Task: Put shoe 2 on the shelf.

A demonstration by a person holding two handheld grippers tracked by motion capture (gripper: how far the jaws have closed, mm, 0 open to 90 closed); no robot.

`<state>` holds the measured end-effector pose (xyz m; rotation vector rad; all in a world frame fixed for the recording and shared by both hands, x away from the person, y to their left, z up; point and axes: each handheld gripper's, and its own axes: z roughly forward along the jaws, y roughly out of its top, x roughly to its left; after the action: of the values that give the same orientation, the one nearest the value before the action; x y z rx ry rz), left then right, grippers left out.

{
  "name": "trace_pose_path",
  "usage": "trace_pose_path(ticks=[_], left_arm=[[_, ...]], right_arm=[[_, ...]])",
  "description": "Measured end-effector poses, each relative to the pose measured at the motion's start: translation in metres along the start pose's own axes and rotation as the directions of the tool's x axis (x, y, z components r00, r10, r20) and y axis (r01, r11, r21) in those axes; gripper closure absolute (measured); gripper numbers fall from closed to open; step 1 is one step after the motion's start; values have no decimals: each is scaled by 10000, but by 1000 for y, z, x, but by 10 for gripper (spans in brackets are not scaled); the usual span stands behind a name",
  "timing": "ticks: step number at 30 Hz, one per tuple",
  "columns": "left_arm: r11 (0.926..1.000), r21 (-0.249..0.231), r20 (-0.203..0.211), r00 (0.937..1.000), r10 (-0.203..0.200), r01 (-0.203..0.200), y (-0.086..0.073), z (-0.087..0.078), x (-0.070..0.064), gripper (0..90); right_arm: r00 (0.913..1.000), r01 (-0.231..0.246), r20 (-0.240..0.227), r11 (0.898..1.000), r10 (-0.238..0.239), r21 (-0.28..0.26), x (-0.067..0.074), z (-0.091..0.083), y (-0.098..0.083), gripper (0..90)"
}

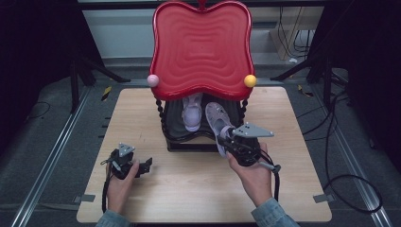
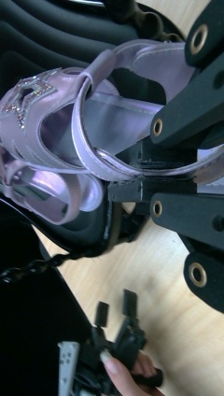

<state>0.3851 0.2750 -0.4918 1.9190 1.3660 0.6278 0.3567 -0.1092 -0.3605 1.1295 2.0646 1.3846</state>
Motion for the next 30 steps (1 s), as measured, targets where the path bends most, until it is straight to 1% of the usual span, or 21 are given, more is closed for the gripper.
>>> trace_pose_path(ticks=[4, 5, 7, 10, 12, 14, 22, 25, 28, 30], left_arm=[[10000, 11, 8, 10000, 12, -12, 0, 0, 0, 49], [10000, 18, 9, 10000, 15, -15, 0, 0, 0, 48], [10000, 44, 15, 10000, 52, -52, 0, 1, 0, 49], [10000, 65, 29, 10000, 66, -66, 0, 1, 0, 49], [10000, 54, 21, 10000, 60, -60, 0, 1, 0, 49], [10000, 56, 33, 10000, 58, -58, 0, 1, 0, 49], [10000, 57, 23, 10000, 76, -76, 0, 1, -1, 50], [10000, 43, 48, 10000, 58, -58, 0, 1, -1, 49], [9999, 51, 65, 9999, 109, -109, 0, 2, -2, 49], [10000, 50, 94, 9999, 72, -73, 0, 2, -3, 49]], right_arm=[[9995, -35, 325, 9995, 45, -310, 3, 7, 2, 861], [9992, -137, 359, 9993, 150, -362, 4, 9, 2, 861], [9988, -187, 435, 9988, 206, -444, 5, 13, 3, 861], [9974, -197, 689, 9984, 233, -534, 7, 20, 5, 861], [9958, -183, 887, 9979, 237, -615, 8, 24, 6, 862], [9949, -211, 967, 9973, 278, -701, 9, 28, 6, 861], [9892, -38, 1456, 9942, 195, -1071, 11, 42, 7, 861], [9864, -156, 1608, 9921, 357, -1244, 10, 45, 7, 861], [9841, -181, 1725, 9905, 417, -1364, 10, 48, 8, 861], [9818, -209, 1838, 9889, 480, -1469, 9, 51, 9, 861]])
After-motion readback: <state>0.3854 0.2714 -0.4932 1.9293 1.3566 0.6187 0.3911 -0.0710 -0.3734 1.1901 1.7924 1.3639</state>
